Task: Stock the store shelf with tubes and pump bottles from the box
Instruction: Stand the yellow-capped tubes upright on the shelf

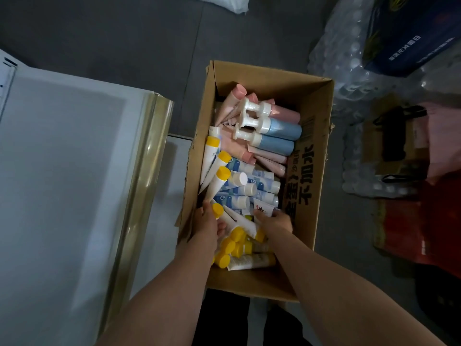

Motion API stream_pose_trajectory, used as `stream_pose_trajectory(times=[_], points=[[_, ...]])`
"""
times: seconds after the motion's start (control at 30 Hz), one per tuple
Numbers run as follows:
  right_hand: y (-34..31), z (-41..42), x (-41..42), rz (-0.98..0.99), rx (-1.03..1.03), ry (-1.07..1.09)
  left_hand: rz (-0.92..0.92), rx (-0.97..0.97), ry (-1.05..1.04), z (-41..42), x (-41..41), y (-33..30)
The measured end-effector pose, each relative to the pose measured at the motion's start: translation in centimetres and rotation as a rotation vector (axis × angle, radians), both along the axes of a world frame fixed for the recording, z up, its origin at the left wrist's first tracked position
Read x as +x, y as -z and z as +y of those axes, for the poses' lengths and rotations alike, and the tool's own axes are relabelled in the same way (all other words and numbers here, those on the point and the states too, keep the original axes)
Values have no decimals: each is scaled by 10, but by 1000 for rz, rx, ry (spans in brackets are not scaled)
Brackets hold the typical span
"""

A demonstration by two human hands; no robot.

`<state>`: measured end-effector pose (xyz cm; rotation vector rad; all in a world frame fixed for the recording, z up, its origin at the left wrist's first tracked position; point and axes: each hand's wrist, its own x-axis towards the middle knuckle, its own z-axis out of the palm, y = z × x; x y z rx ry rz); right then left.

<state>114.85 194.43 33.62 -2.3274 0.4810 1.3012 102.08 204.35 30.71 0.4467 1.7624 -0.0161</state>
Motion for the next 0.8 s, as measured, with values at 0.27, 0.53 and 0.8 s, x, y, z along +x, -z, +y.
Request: stream_pose_trajectory(times=[0.27,0.53,0.8], points=[[-10,-12,11,-79,187,-7,53,70,53,-18,7,-19],[-37,-18,22,-88,347,15,-51,194,-3,-42,12,-47],[-91,-27,20,-59,512,50,-284,248,-161,-75,4,-101]])
